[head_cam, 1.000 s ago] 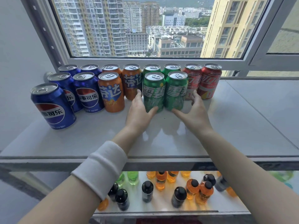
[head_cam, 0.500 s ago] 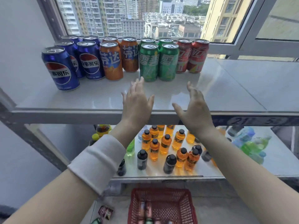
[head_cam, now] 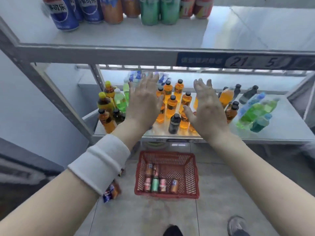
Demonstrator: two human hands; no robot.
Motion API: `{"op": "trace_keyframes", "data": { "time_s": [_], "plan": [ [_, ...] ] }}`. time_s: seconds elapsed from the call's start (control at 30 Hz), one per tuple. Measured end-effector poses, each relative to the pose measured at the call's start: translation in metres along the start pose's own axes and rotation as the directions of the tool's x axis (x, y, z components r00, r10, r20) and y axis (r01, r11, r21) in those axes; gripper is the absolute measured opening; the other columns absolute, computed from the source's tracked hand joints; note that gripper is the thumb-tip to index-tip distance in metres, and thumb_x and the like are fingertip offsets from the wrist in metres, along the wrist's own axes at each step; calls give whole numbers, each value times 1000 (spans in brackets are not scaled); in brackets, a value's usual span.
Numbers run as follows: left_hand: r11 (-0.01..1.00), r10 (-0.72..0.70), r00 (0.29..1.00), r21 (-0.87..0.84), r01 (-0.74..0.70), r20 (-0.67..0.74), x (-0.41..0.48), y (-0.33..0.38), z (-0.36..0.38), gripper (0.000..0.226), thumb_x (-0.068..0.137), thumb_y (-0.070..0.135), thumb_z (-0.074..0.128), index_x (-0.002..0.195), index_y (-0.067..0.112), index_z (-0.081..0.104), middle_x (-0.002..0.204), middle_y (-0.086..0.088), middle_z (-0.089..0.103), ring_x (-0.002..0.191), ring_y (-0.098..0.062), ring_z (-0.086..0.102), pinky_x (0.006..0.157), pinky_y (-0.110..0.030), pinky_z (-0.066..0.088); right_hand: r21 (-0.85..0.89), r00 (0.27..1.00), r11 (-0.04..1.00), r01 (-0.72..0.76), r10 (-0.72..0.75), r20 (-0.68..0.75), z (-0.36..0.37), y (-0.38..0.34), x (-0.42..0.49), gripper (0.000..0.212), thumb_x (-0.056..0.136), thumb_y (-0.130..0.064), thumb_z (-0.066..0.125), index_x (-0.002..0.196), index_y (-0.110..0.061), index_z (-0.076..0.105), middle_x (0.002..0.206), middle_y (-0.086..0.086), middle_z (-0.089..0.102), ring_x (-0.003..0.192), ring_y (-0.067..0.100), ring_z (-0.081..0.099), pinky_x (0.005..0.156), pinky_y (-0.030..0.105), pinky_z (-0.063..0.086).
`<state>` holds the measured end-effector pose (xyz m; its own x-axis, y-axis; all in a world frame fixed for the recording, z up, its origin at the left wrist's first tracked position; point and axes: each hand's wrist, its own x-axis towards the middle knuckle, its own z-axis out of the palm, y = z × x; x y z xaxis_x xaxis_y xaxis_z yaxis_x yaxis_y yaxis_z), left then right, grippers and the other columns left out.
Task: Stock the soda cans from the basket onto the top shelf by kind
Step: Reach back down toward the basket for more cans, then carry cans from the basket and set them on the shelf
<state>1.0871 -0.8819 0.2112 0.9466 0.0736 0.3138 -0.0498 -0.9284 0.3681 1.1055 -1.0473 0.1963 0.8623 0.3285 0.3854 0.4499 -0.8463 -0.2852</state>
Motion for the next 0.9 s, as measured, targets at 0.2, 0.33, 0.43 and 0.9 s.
{"op": "trace_keyframes", "data": {
  "time_s": [0.2,0.33,0.43,0.9],
  "plan": [
    [1000,24,992,-9,-23,121,-61,-13,16,57,94,23,48,145,10,25,153,-7,26,144,-21,17,117,-50,6,7,993,998,-65,64,96,16,-11,-65,67,89,-24,59,142,3,29,147,22,33,141,34,24,117,43,18],
    [1000,10,978,1,-11,209,-102,-30,36,56,95,23,47,145,12,24,154,-7,23,144,-21,14,116,-48,6,5,973,992,-128,125,194,46,-15,-112,68,89,-27,58,143,0,27,149,19,31,143,32,19,117,45,19],
    [999,-24,963,-27,32,267,-126,-45,60,55,94,22,49,144,12,27,153,-7,26,144,-21,16,117,-49,9,27,946,981,-193,179,270,70,-12,-143,68,89,-26,58,144,-1,26,150,17,30,144,31,17,117,44,20],
    [937,-325,741,93,338,587,-189,-112,245,55,94,23,49,144,15,28,153,-4,26,144,-19,15,118,-47,7,19,685,904,-428,310,660,228,85,-219,69,90,-28,56,146,-6,22,154,8,25,146,22,9,119,36,15]
  ]
}}
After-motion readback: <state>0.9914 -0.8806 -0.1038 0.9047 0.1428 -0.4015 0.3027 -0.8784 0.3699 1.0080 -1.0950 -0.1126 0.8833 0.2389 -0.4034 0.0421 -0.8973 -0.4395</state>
